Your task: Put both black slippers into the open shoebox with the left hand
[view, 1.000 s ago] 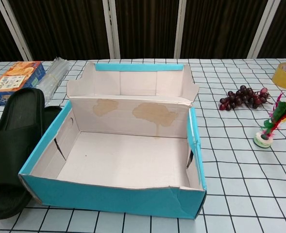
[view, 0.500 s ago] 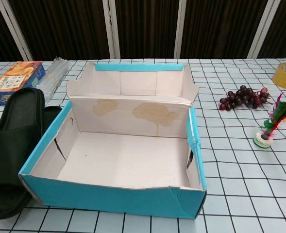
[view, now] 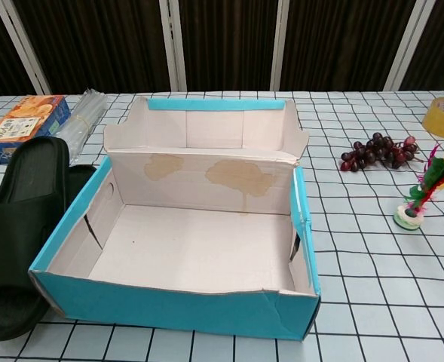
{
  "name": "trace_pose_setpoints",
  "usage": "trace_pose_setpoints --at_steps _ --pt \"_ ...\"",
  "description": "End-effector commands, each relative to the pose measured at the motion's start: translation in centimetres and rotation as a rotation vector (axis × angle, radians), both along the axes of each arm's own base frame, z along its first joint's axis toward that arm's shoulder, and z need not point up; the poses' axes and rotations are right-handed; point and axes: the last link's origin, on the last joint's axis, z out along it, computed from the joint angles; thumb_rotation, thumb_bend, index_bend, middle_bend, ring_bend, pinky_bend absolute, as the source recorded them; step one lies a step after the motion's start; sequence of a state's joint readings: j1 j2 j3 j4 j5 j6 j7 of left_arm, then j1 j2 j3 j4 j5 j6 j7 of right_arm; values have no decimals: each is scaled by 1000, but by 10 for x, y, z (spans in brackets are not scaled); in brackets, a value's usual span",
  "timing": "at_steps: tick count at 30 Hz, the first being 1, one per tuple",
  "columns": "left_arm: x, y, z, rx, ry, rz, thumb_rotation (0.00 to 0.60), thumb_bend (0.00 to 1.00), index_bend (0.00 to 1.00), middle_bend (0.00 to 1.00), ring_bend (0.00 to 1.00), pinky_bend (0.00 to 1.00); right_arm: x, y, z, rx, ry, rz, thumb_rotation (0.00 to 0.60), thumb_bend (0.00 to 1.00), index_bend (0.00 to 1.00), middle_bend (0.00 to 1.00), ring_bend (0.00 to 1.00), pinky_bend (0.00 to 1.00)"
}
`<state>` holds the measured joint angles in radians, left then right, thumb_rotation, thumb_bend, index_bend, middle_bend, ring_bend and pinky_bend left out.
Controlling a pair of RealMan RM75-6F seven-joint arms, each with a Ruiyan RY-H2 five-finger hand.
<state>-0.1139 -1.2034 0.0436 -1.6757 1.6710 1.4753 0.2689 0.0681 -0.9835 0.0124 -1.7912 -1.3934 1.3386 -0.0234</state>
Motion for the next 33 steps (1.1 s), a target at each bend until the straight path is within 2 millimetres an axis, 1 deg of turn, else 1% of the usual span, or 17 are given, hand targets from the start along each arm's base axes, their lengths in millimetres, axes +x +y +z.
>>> trace_pose_setpoints --at_steps 1,8,11,13,15,24,33 --pt "16 -11 -26 -63 26 -17 600 43 43 113 3 108 -1 1 1 -2 -2 0 600 162 73 108 131 36" --pt "32 -23 -61 -18 111 -88 600 43 38 135 3 108 -2 5 -1 7 -5 -1 600 161 73 109 131 36" --pt "35 -27 -72 -11 124 -118 600 43 39 143 3 108 -3 5 -1 6 -7 -2 600 162 73 108 131 36" --pt "36 -28 -75 -2 135 -136 600 43 39 144 3 108 -3 5 -1 6 -8 -3 600 161 74 108 131 36" --pt "36 -29 -78 16 149 -154 600 43 39 144 3 108 -3 0 1 3 -9 -2 600 161 74 108 131 36" --pt "34 -28 -88 58 180 -208 600 43 39 144 3 108 -3 -1 1 12 -9 -6 600 161 73 108 136 36" --pt "30 -29 -96 51 196 -215 600 43 39 147 3 108 -3 -1 1 17 -13 -9 600 161 73 108 136 36"
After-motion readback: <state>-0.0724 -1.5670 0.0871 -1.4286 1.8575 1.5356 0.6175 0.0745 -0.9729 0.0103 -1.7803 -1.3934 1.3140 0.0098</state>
